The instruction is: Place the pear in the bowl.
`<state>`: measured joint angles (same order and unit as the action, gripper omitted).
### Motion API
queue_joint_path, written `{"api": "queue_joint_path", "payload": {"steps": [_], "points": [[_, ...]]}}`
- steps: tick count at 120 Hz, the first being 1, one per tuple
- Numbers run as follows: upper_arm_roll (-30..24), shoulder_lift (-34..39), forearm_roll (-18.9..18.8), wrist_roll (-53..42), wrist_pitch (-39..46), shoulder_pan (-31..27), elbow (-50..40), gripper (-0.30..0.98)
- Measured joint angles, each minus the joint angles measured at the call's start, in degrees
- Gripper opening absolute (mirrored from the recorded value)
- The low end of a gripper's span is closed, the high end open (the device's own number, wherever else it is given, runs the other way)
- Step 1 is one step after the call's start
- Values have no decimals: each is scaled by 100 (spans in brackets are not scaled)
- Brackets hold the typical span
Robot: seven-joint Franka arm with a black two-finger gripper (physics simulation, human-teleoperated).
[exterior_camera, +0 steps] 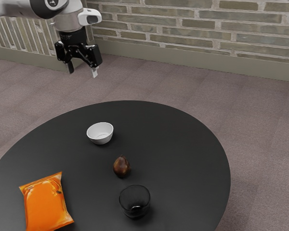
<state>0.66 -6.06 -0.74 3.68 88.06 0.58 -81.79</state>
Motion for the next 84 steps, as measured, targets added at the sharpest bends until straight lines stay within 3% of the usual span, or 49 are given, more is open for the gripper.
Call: {"api": "queue_joint_path", "payload": {"steps": [24, 52, 84], "points": [[-89, 121, -7, 122, -16, 39, -35, 69], [-231, 79, 25, 227, 480, 12, -1020, 69], [-796, 343, 61, 315, 2402, 56, -3293, 69]]}}
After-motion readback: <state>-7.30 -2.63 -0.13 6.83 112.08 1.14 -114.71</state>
